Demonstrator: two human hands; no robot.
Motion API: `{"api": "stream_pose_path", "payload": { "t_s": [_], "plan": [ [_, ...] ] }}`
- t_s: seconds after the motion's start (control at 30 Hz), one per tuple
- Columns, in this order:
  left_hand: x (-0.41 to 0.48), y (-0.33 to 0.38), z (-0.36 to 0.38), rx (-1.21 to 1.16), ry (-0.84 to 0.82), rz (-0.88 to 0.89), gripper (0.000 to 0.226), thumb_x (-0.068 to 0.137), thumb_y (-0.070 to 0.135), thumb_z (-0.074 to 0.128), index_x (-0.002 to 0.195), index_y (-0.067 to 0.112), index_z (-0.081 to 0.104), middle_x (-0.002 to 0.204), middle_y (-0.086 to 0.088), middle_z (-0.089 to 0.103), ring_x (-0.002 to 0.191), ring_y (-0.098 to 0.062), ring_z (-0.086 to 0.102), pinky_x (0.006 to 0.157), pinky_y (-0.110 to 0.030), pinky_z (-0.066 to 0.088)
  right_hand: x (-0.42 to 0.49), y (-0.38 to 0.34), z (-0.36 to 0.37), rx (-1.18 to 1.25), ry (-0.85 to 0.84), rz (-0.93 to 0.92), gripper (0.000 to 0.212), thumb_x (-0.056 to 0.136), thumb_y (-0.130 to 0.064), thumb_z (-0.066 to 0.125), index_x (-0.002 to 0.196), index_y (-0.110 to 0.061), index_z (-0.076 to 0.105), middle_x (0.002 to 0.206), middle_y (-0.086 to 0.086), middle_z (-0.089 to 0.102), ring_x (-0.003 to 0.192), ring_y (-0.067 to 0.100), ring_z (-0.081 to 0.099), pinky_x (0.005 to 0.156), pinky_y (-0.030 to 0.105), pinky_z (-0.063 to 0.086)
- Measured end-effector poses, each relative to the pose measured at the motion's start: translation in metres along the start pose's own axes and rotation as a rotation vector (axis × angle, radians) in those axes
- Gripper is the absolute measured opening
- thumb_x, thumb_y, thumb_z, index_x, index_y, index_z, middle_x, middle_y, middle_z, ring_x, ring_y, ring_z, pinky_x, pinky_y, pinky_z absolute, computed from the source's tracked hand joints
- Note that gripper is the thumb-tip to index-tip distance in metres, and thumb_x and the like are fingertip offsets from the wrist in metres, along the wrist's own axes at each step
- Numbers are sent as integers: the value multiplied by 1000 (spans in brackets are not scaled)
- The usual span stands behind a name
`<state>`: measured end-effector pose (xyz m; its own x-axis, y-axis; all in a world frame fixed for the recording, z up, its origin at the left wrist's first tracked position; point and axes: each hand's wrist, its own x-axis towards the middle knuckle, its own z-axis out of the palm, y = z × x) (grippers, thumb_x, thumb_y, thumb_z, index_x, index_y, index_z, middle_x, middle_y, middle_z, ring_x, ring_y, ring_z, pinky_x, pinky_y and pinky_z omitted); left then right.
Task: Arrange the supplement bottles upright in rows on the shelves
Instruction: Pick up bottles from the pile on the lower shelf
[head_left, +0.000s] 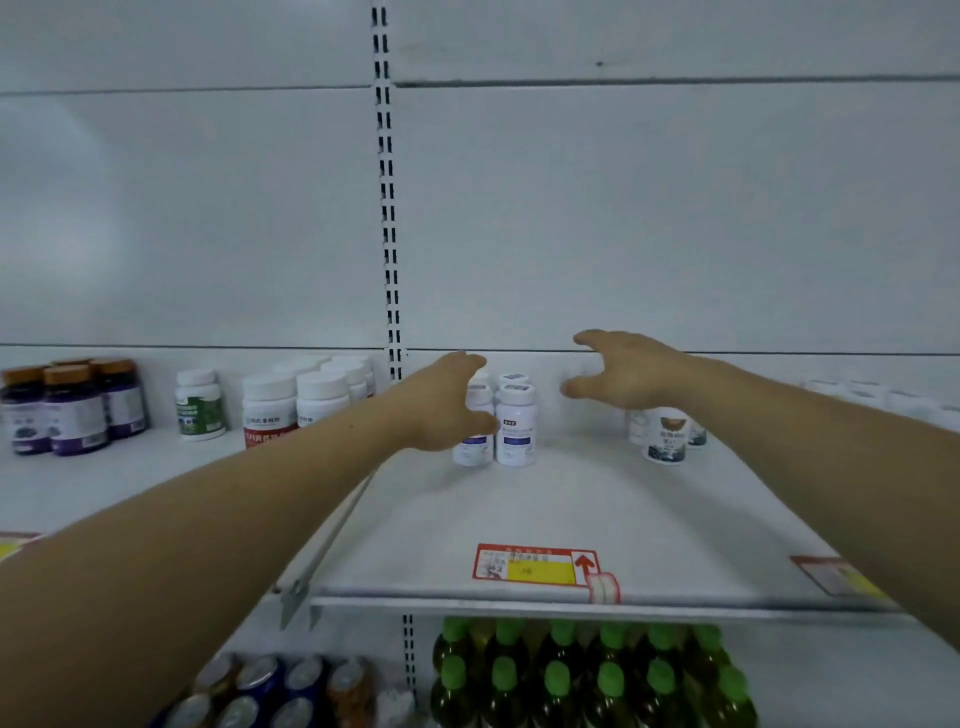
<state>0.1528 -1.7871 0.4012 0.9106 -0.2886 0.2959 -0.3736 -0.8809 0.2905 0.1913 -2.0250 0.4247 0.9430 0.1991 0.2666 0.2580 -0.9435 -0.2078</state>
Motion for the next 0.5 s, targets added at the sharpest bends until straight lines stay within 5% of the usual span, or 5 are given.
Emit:
{"api": "stream_pose_path", "payload": {
  "t_s": [0.23, 0.5],
  "plan": [
    [1, 48, 21, -115, -46, 114, 75, 84, 44, 64, 145, 23, 27, 152, 4, 27, 134, -18, 34, 96, -23, 25, -38, 48, -17, -47, 12, 153, 79, 83, -55, 59, 148, -25, 25, 151, 6, 32, 135, 25, 34, 104, 34, 30],
    [35, 93, 68, -163, -146, -1, 79, 83, 49, 62, 147, 25, 22, 149, 0, 34, 127, -21, 42, 90, -22, 29, -37, 109, -7, 5, -1, 152, 94, 73, -61, 65, 149, -25, 22, 155, 0, 26, 138, 21, 30, 102, 33, 30]
  ]
}}
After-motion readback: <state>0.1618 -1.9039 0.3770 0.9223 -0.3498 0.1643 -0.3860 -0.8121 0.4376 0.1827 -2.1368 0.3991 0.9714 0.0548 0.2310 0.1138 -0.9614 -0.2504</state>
